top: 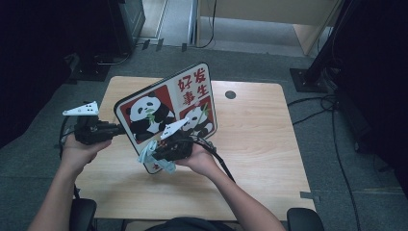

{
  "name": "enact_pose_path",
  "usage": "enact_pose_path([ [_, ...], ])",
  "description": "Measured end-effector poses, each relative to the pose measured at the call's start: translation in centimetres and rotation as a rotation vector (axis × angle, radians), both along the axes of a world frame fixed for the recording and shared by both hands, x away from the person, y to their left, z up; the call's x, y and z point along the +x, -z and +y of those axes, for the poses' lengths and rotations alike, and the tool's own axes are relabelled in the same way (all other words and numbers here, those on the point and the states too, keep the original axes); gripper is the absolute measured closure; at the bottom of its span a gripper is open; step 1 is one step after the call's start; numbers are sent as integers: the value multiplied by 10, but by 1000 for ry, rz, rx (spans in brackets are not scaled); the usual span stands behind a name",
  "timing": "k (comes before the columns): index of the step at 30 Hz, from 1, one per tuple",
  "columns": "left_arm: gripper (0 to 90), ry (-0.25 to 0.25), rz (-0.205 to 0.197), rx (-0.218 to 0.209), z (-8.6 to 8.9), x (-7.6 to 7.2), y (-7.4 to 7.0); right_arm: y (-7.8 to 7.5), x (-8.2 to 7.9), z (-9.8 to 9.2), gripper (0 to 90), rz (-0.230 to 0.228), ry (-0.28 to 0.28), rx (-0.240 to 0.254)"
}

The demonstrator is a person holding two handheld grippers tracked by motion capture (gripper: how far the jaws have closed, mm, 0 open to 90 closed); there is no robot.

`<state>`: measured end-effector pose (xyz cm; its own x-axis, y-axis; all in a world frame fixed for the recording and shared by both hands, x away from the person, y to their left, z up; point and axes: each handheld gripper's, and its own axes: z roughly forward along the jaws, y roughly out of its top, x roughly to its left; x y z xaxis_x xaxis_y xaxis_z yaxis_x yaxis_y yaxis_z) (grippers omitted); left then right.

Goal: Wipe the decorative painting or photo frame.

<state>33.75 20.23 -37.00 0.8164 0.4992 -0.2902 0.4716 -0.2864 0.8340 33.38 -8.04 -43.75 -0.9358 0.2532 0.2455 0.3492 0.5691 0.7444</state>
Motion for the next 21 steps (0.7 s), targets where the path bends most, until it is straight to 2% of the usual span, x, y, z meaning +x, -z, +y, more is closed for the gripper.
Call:
enact_pose_path([
  [7,866,3,-5,4,0,0,1,16,-2,-3,794,11,-5,-20],
  [11,866,2,-4,2,0,0,1,27,-3,-6,794,33,-3,-40],
  [16,864,2,-2,1,0,0,1,38,-4,-9,794,52,9,-39],
  [21,864,2,-3,1,0,0,0,52,-7,-13,794,65,19,-66],
])
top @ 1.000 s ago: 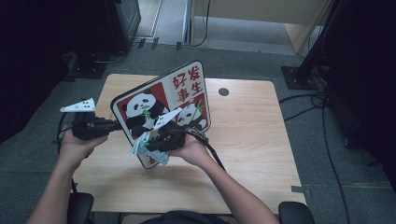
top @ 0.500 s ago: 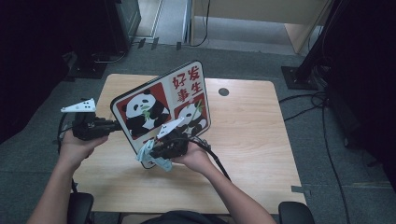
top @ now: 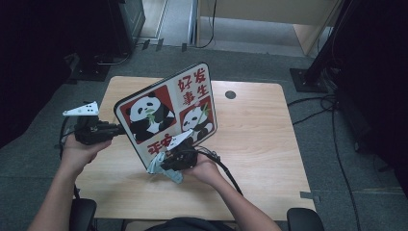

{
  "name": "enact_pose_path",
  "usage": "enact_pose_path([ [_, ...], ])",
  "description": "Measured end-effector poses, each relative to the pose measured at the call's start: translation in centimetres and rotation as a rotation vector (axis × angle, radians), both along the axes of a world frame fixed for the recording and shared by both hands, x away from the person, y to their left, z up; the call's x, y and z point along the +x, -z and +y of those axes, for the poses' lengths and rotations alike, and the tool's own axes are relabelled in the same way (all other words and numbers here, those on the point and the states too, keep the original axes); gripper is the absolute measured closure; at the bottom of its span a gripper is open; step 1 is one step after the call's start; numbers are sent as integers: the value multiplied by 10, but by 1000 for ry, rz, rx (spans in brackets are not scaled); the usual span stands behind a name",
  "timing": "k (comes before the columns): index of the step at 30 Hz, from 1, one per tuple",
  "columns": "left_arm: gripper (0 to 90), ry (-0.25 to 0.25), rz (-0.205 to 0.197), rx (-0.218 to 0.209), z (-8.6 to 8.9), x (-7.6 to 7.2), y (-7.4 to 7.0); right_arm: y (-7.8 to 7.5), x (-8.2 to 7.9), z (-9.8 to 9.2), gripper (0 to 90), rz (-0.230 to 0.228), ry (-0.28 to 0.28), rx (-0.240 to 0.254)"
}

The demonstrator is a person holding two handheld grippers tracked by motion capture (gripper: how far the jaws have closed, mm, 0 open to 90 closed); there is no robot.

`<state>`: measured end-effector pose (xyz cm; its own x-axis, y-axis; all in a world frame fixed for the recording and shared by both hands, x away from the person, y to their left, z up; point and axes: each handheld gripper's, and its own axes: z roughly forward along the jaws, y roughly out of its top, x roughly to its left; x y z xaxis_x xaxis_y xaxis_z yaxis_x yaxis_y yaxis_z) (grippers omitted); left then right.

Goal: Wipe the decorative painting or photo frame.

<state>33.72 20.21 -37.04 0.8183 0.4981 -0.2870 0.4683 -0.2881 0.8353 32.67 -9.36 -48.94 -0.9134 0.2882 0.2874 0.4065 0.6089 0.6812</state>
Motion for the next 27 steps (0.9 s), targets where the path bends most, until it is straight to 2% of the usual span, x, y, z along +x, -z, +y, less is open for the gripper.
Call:
enact_pose_path([
  [11,861,1,2,-1,0,0,0,15,-2,-5,794,29,19,15],
  [16,857,0,2,-2,0,0,0,14,-1,-5,796,45,22,14],
  [18,855,-1,1,0,0,0,0,11,0,-5,797,64,25,6],
  [21,849,3,4,1,1,0,0,3,0,-6,797,64,30,9],
  [27,828,-3,3,3,3,0,-1,-30,1,-4,797,27,31,52],
])
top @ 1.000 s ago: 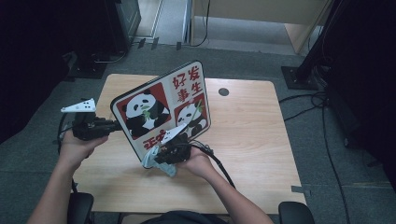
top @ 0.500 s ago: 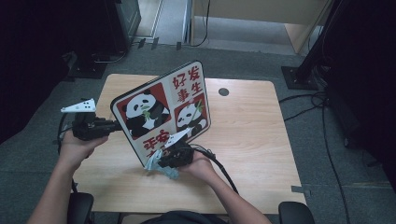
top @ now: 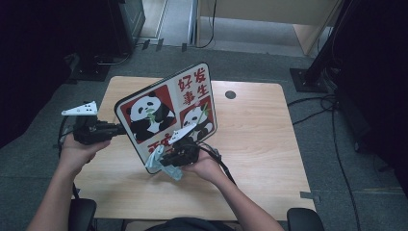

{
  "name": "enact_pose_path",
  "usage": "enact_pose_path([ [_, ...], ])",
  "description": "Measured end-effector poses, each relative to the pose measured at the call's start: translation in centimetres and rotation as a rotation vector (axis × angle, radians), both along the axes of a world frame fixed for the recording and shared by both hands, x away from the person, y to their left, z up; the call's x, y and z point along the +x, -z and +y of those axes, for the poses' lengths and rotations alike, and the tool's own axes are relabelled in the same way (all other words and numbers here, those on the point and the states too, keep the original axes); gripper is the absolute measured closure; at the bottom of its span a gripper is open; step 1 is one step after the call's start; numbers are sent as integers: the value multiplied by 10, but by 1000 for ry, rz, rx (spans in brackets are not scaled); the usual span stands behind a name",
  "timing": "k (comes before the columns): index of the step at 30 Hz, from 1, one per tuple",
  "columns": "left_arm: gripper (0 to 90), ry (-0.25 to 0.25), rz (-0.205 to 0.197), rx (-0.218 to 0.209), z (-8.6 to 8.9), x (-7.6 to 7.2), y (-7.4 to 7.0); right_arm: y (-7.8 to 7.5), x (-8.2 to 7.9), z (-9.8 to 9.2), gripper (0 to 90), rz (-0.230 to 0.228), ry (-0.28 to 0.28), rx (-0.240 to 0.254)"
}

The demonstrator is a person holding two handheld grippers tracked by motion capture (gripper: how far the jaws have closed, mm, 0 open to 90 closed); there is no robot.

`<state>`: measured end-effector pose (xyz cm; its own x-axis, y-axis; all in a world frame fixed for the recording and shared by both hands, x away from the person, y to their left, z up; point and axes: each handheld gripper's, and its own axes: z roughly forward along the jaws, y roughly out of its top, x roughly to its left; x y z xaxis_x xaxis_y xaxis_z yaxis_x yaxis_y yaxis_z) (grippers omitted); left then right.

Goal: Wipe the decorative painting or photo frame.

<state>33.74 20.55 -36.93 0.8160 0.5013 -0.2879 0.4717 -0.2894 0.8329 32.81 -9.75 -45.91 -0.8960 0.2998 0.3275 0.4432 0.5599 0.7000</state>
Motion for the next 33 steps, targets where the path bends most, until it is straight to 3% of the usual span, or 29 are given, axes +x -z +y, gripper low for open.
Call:
enact_pose_path([
  [6,791,-15,-3,4,5,0,0,-35,1,8,797,-36,-27,4],
  [12,748,-16,7,12,9,0,2,-66,7,17,797,-36,-35,30],
  [20,722,-43,8,-16,21,-4,2,-110,10,36,797,-82,-73,50],
  [33,703,-81,5,-27,37,-15,2,-154,10,71,797,-122,-132,67],
])
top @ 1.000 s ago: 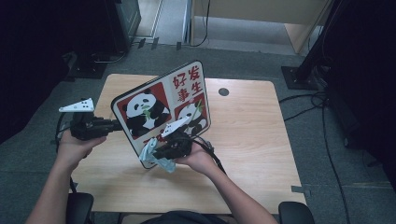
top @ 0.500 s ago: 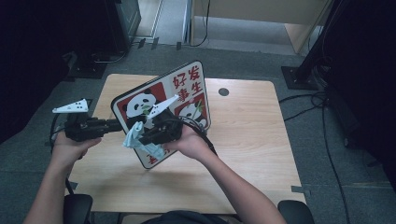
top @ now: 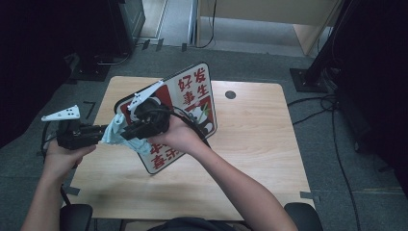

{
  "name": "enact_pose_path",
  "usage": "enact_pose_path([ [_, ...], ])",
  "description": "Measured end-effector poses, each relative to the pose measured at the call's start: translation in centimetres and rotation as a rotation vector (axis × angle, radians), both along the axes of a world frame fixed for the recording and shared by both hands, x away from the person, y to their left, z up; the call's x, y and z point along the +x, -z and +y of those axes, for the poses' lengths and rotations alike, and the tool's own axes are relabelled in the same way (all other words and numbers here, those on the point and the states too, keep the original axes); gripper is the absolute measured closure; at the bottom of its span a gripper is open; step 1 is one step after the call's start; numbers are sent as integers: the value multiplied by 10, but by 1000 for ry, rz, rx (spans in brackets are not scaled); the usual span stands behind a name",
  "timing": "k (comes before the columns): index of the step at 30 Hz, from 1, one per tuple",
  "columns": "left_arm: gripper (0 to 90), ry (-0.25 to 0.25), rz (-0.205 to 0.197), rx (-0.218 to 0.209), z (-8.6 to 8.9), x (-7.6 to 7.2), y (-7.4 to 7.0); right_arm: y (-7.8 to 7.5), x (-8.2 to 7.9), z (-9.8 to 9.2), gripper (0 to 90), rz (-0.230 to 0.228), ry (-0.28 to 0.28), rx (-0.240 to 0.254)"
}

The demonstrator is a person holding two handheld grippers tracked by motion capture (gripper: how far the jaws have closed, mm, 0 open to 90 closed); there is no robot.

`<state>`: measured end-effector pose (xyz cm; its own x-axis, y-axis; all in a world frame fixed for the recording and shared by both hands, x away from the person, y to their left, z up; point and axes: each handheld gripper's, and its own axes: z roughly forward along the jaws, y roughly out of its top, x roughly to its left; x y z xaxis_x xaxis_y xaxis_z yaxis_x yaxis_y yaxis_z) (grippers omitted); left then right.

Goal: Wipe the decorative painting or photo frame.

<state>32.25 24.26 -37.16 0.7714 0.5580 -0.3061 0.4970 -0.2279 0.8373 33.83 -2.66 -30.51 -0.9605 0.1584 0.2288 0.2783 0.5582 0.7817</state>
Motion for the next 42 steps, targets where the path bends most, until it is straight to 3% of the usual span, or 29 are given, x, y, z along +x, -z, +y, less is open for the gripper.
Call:
enact_pose_path([
  [14,675,-12,-9,5,5,-4,1,-28,8,22,796,-7,9,50],
  [28,659,-8,-15,8,4,-4,1,-17,14,19,797,16,41,38],
  [42,653,-1,-23,0,2,-3,0,-5,12,17,797,27,37,24],
])
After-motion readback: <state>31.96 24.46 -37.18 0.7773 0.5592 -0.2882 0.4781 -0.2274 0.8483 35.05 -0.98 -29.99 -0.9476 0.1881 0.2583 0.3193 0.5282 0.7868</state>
